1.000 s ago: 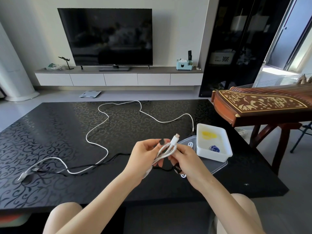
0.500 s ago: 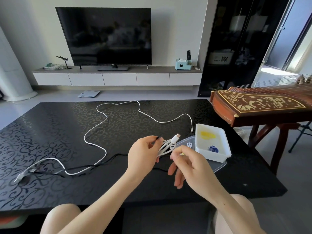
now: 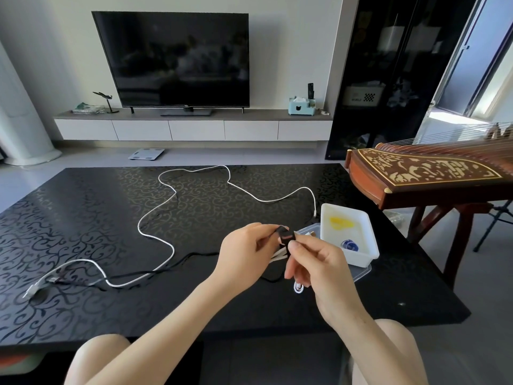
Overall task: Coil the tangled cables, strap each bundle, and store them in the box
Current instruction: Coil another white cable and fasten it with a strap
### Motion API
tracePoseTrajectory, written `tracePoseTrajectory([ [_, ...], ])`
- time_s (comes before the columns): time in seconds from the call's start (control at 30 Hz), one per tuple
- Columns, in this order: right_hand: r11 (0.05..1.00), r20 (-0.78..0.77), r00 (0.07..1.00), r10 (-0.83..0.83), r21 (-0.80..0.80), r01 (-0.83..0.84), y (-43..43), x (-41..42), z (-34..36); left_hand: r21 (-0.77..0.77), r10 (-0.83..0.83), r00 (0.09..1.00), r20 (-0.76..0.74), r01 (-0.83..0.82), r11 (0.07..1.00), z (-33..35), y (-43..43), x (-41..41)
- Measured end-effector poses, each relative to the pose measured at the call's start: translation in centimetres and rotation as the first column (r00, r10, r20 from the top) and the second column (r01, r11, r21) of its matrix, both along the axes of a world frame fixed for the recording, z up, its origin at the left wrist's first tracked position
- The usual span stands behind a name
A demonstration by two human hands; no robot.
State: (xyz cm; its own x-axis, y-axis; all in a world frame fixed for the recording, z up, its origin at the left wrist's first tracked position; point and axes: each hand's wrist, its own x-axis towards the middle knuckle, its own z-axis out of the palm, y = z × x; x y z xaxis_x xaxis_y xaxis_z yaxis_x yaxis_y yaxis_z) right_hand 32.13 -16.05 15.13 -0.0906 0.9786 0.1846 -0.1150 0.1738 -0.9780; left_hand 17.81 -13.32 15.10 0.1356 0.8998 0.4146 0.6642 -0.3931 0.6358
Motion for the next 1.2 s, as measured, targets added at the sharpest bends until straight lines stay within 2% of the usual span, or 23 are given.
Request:
tracePoseTrajectory([
  [0.07,0.999,-0.061,0.998,0.014,-0.05,-0.017,0.0,0.1,0.1,0.053,-0.045,0.998,0.051,0.042,0.998,0.1,-0.1,-0.1],
  [0.17,0.997,-0.055,0.997,0.048,-0.062,-0.051,0.0,0.2,-0.1,0.154,-0.079,0.994,0.073,0.067,0.986,0.0,-0.3,-0.2],
  [0.37,0.986,-0.062,0.984,0.169,0.006,-0.169,-0.1,0.6,0.0,0.237,-0.12,0.992,0.043,0.107,0.966,-0.2,-0.3,-0.1],
  [0.53,0.989,-0.041,0.988,0.148,-0.003,-0.149,-0.1,0.9,-0.4,0.26,-0.14,0.983,-0.116,0.166,0.951,-0.1,-0.2,-0.2],
  [0.77,0.992,-0.033,0.992,0.121,-0.042,-0.122,-0.2,0.8,-0.8,0.373,-0.072,0.946,-0.317,0.194,0.907,0.5,-0.3,-0.4],
  [1.03,0.986,-0.074,0.991,0.115,-0.11,-0.123,0.1,0.4,-0.8,0.406,-0.045,0.885,-0.463,0.257,0.877,1.0,-0.1,-0.9],
  [1.2,0.975,-0.142,0.981,0.133,-0.157,-0.155,0.5,0.4,-1.5,0.385,-0.05,0.877,-0.478,0.261,0.885,0.8,0.2,-1.1],
])
